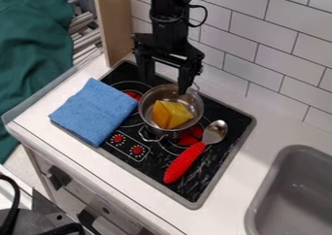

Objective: Move the red spoon on the left side of the stove above the blue table cloth

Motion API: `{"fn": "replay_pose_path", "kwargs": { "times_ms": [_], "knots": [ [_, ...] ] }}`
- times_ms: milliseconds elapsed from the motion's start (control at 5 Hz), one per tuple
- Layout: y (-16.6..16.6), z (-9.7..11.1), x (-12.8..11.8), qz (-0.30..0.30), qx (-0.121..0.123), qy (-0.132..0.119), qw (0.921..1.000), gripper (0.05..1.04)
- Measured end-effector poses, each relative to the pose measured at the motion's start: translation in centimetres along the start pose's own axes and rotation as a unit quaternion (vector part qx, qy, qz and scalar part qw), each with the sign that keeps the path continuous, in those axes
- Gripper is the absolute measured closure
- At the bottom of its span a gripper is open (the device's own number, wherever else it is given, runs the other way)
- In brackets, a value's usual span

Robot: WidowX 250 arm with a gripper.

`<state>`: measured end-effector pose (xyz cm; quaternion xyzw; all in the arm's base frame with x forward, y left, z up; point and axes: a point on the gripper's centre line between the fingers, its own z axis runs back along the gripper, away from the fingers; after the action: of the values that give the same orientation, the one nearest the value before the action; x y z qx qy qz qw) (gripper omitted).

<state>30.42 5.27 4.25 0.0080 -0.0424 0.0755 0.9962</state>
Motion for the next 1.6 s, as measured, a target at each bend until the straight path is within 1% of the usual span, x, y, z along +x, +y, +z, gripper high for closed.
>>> {"fn": "replay_pose_path", "kwargs": {
  "times_ms": [200, 400, 600, 800, 1000, 1200, 1400, 1600],
  "knots": [
    [-0.2, -1.0, -0.8, 0.005, -0.001, 0.019, 0.9998, 0.082],
    [-1.0, -1.5, -2.8, 0.020, -0.003, 0.031, 0.9993, 0.082],
    [-2.3, -1.1, -4.5, 0.031, 0.000, 0.030, 0.9990, 0.082],
    [-4.7, -1.1, -6.6, 0.017, 0.006, 0.031, 0.9993, 0.082],
    [-6.7, -1.6, -6.8, 0.003, -0.002, 0.027, 0.9996, 0.082],
    [-7.4, -4.2, -7.1, -0.003, -0.014, 0.044, 0.9989, 0.082],
    [-7.2, -5.9, -7.1, -0.008, -0.010, 0.053, 0.9985, 0.082],
    [-6.8, -6.9, -6.9, -0.006, -0.008, 0.051, 0.9987, 0.082]
  ]
}}
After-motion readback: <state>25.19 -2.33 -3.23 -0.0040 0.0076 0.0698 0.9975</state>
